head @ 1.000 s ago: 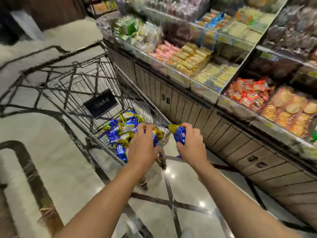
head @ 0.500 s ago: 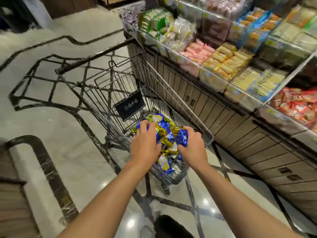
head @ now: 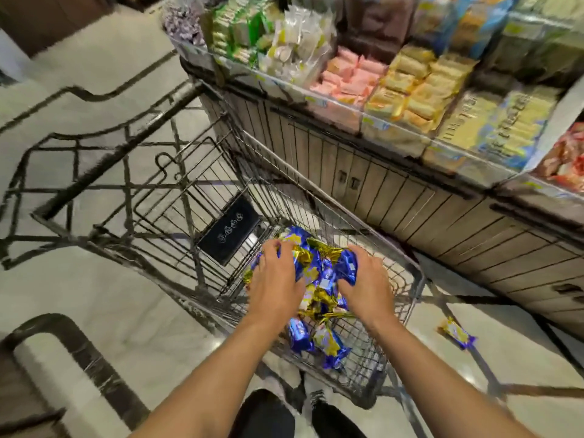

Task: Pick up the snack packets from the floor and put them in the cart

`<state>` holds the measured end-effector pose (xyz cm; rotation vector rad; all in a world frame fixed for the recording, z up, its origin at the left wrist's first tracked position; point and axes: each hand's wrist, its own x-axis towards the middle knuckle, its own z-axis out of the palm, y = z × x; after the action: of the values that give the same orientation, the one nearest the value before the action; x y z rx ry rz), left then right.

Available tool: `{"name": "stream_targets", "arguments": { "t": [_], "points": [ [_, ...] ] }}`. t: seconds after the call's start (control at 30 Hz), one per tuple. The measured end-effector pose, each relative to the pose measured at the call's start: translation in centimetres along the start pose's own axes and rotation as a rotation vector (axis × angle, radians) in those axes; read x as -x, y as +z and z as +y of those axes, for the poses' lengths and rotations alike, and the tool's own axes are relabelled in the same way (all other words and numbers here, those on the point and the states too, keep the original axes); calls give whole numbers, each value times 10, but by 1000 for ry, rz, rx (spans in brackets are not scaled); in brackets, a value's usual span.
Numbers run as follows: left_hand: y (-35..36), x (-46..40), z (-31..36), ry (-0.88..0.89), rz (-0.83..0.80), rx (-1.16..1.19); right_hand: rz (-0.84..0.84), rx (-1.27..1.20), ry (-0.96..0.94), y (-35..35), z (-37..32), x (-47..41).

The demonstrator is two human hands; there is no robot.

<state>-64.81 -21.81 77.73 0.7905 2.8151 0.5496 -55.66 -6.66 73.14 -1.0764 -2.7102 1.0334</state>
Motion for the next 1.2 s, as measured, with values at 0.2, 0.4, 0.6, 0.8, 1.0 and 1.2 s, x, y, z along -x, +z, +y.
{"name": "stream_targets", "arguments": {
  "t": [0.2,0.4,0.6,0.8,1.0,1.2],
  "points": [
    [56,-67,-27,62,-142,-23,41,27,175,39,23,-32],
    [146,-106,-51,153,-320,-34,55,7,393,102,66,-46],
    [216,-127,-63,152,-410,-74,94,-19,570,148,111,-62],
    [261,-131,-71,184,-399,-79,92,-11,666,196,133,-78],
    [273,-141,-81,155,-466,-37,79,18,665,202,138,-86],
    [224,-141,-72,250,-420,-103,143,9,658,165,111,-70]
  ]
}}
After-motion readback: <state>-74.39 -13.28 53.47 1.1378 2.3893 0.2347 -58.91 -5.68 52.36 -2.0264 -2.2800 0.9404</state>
